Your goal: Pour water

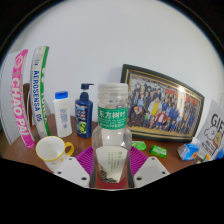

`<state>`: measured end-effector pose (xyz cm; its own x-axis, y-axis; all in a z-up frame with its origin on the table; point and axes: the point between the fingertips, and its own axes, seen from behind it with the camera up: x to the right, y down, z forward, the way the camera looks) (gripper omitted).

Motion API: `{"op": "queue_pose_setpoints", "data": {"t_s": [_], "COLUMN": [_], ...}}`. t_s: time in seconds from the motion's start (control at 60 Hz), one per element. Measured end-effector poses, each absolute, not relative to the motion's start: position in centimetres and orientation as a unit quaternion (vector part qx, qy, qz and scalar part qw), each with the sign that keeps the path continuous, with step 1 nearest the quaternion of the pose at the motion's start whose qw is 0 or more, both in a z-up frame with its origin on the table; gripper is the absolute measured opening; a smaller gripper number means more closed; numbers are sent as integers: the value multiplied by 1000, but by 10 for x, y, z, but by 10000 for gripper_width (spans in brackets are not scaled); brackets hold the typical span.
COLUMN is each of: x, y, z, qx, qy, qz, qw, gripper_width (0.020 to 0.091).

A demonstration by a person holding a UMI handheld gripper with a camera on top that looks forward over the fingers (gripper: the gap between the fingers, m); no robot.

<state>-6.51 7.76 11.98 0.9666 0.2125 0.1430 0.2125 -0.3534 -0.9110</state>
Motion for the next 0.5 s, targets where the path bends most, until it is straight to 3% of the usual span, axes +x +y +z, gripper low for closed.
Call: {"op": "queue_pose_setpoints", "data": {"t_s": [0.25,0.333,0.45,0.5], "x": [-50,-46,-45,-43], "y": [77,77,73,68], "z": [55,58,55,50], "qx": [-842,-832,-836,-847], "qy": [-98,-81,-74,-70], "qz": [27,42,41,40], "qw": [530,547,542,525], "gripper_width": [450,466,555,658]}}
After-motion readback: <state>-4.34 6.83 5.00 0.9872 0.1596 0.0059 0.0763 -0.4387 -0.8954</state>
